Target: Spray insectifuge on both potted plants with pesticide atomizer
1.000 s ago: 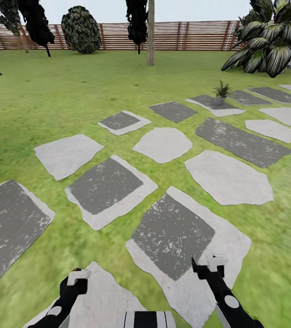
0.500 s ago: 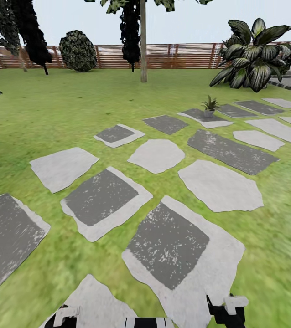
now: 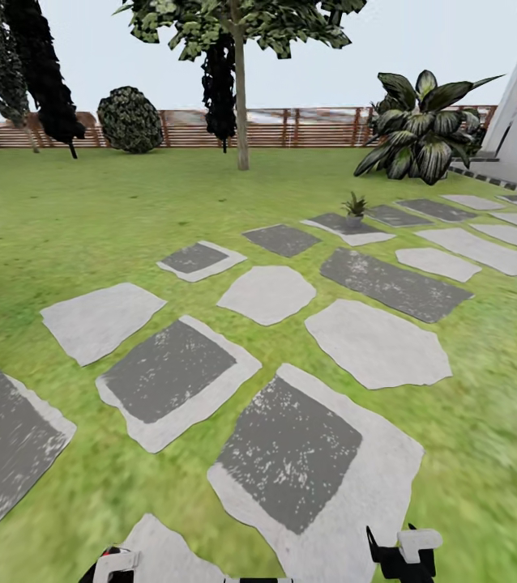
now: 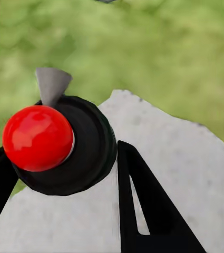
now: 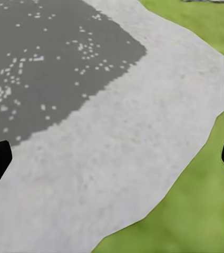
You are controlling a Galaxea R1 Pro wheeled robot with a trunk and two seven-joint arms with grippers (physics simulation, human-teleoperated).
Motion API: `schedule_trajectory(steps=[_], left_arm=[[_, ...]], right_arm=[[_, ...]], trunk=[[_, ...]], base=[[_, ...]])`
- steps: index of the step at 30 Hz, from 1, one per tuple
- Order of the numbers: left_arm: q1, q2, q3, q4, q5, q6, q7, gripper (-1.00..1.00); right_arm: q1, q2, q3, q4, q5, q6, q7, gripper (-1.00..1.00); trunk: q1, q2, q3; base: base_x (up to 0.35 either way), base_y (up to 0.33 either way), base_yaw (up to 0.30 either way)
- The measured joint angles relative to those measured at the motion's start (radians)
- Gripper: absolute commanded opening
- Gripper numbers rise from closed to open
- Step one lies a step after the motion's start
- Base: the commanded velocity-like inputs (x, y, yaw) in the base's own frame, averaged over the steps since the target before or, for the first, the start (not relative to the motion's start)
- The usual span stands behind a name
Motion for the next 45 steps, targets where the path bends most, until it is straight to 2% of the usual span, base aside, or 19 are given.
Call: schedule_trajectory(steps=[11, 29, 41, 45], left_arm=[[0.0, -0.001, 0.0, 0.0, 0.001, -0.002, 0.0, -1.0], [0.0, 0.0, 0.0, 0.001, 0.002, -0.002, 0.0, -1.0], [0.0, -0.001, 0.001, 0.0, 0.002, -0.002, 0.0, -1.0], [0.0, -0.001, 0.0, 0.0, 0.003, -0.002, 0.0, -1.0]], right_arm=[[0.0, 0.005, 0.001, 0.033, -0.002, 0.001, 0.001, 1.0], [0.0, 0.005, 0.001, 0.034, -0.002, 0.001, 0.001, 1.0], [0.0, 0.005, 0.001, 0.034, -0.002, 0.001, 0.001, 1.0], [0.0, 0.005, 0.001, 0.034, -0.002, 0.001, 0.001, 1.0]], trunk=[[-0.005, 0.003, 0.058], [-0.074, 0.128, 0.135], [-0.12, 0.212, 0.174], [-0.12, 0.213, 0.178]], base=[[0.0, 0.0, -0.161], [0.0, 0.0, -0.172], [0.0, 0.0, -0.041], [0.0, 0.0, -0.191]])
